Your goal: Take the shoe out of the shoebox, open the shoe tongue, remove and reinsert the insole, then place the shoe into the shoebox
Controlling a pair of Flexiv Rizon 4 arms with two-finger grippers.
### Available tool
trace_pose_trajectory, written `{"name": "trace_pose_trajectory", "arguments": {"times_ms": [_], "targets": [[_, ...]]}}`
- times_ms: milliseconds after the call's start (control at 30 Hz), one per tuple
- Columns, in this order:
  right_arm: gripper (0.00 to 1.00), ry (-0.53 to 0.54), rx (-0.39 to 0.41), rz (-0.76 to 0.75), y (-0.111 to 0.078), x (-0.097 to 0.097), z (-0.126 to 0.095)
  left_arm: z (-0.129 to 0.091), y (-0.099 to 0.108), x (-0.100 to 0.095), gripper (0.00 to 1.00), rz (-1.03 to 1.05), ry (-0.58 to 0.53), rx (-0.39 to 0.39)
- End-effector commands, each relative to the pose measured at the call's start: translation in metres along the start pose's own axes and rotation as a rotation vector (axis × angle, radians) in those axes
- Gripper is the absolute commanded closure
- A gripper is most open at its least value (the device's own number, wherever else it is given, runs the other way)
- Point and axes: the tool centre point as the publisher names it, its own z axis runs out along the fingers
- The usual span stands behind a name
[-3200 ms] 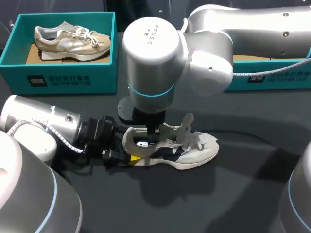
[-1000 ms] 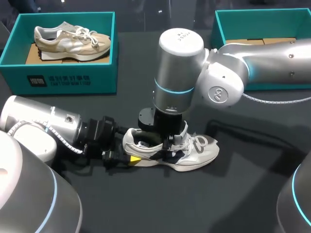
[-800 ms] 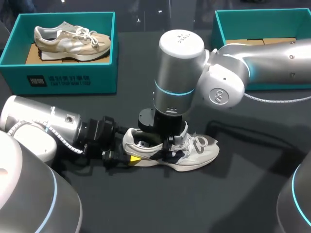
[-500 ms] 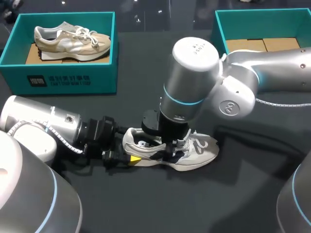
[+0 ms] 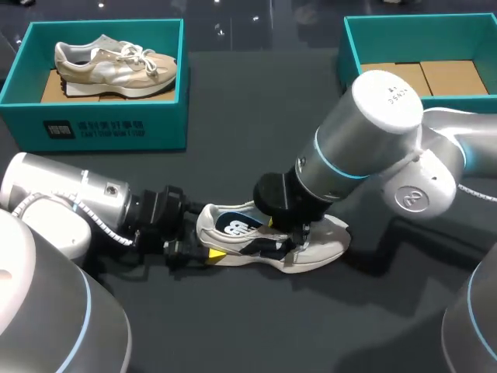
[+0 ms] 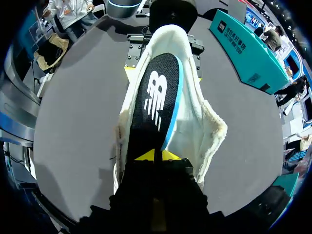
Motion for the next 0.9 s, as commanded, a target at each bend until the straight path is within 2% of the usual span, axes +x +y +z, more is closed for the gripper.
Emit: {"name": "trace_pose_trajectory", "arguments": {"times_ms": [33,200,600,900], "targets": [[1.00,-0.001,-0.098,-0.008,-0.015,0.001,-0.005,0.004,0.003,-0.003,1.00,-0.001,-0.002,-0.002],[1.00,-0.003,-0.129,-0.063,-0.012,-0.004,-0.012,0.004,0.003,-0.003,1.00,-0.001,-0.002,-0.002],[1.00,0.033,-0.050,-0.252,0.039,-0.022,-0.025,0.004,0.003,-0.003,1.00,-0.001,-0.002,-0.002],[1.00,0.043,-0.052,-0.312,0.058,-0.022,-0.032,0.004,0.003,-0.003,1.00,-0.001,-0.002,-0.002]]}}
